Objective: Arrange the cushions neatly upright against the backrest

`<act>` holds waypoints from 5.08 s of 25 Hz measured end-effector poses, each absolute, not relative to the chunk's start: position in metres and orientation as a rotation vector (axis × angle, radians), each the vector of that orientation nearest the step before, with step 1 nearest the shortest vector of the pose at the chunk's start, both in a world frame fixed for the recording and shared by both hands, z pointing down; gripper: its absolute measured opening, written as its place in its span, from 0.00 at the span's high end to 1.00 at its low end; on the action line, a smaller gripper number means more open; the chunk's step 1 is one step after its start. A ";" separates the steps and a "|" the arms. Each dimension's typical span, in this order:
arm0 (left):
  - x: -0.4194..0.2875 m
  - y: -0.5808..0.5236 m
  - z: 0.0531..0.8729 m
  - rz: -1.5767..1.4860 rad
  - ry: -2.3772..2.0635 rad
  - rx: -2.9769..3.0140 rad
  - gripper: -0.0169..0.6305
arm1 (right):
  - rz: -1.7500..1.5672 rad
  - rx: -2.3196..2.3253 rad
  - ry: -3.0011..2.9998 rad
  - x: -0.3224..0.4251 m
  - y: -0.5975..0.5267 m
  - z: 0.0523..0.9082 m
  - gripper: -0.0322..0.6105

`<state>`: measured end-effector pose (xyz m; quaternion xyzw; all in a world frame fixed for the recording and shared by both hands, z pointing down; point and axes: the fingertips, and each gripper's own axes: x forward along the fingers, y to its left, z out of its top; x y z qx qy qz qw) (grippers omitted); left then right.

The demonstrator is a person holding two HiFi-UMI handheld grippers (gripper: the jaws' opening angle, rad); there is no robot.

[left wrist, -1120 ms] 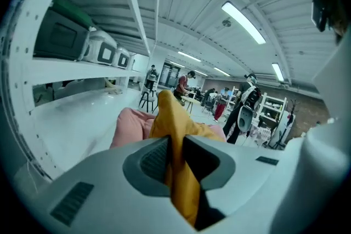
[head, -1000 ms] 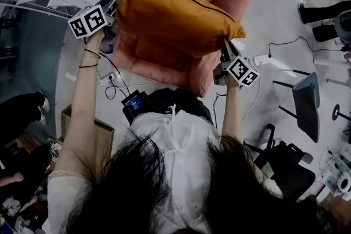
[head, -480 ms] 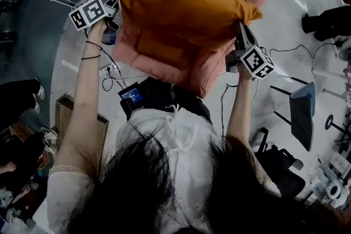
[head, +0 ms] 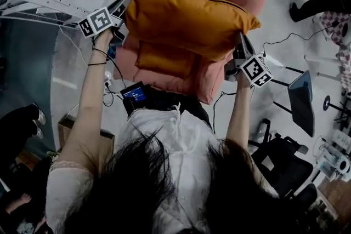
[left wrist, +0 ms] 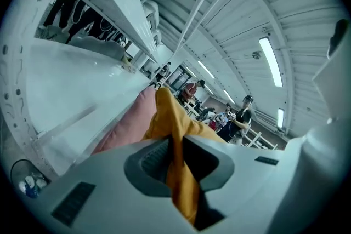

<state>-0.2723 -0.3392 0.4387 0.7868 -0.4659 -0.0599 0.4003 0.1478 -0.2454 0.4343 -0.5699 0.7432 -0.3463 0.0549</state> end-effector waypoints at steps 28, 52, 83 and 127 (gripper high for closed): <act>-0.212 -0.475 0.516 0.090 -1.188 2.045 0.87 | -1.145 -2.121 2.437 0.178 -0.371 0.541 0.89; -0.293 -0.422 0.466 0.018 -1.323 2.180 0.74 | -1.014 -2.112 2.349 0.180 -0.339 0.519 0.88; -0.298 -0.270 0.711 1.361 -0.976 2.060 0.70 | -1.158 -2.208 2.983 0.123 -0.192 0.688 0.68; -0.260 -0.240 0.709 1.189 -0.887 2.108 0.70 | -1.538 -1.800 2.855 0.076 -0.172 0.719 0.76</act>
